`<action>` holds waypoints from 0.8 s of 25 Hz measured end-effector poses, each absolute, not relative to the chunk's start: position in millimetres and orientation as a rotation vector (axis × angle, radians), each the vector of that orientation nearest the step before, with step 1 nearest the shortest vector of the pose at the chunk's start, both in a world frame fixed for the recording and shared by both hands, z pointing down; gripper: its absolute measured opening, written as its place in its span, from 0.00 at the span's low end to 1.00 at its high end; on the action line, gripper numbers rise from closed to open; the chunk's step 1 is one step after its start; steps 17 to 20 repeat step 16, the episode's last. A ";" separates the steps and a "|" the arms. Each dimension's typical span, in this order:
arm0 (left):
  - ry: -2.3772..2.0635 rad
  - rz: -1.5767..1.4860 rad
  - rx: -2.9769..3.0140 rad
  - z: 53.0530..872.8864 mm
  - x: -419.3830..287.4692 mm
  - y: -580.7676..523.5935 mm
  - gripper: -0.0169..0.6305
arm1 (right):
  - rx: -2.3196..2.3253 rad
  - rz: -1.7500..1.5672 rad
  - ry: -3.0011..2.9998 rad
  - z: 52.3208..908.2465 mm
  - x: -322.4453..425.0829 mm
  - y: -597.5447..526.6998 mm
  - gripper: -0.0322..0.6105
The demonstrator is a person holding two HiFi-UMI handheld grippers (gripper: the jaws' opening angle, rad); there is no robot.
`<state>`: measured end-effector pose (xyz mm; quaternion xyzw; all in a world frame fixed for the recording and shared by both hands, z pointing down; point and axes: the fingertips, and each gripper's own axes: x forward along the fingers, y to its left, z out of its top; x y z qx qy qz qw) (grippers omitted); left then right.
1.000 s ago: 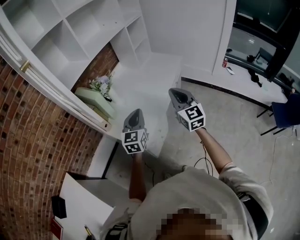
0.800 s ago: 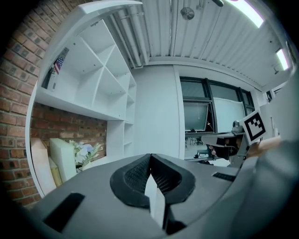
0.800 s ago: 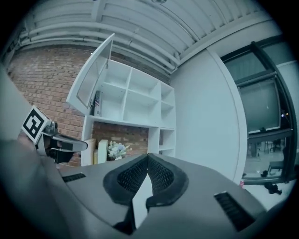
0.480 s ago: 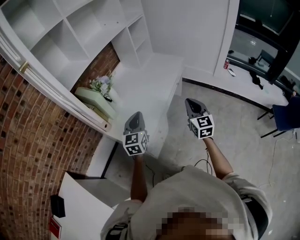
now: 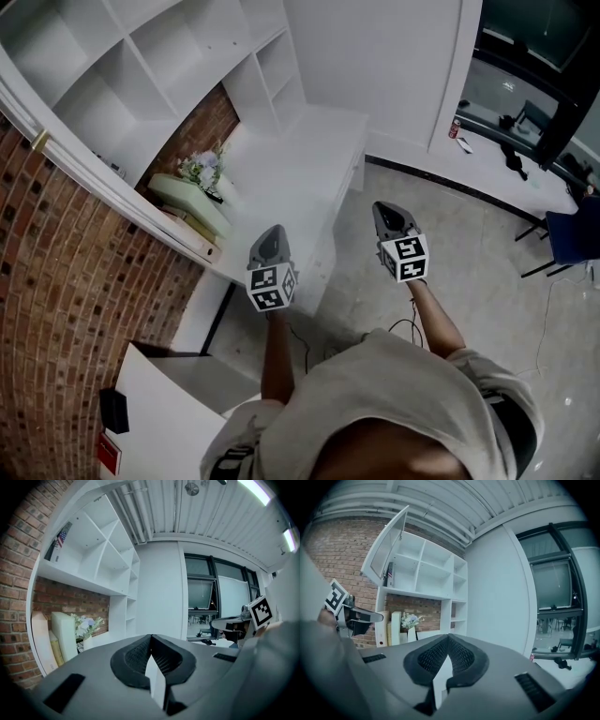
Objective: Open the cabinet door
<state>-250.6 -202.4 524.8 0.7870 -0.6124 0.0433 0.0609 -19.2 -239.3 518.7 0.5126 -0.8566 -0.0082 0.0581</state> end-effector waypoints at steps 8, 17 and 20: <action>-1.843 0.138 2.381 527.7 -244.2 -209.8 0.07 | 1.559 -0.038 -2.598 516.0 -16.8 -247.4 0.07; -1.843 0.140 2.375 531.9 -243.5 -214.3 0.07 | 1.550 -0.026 -2.594 520.2 -20.7 -255.3 0.07; -1.843 0.140 2.375 531.9 -243.5 -214.3 0.07 | 1.550 -0.026 -2.594 520.2 -20.7 -255.3 0.07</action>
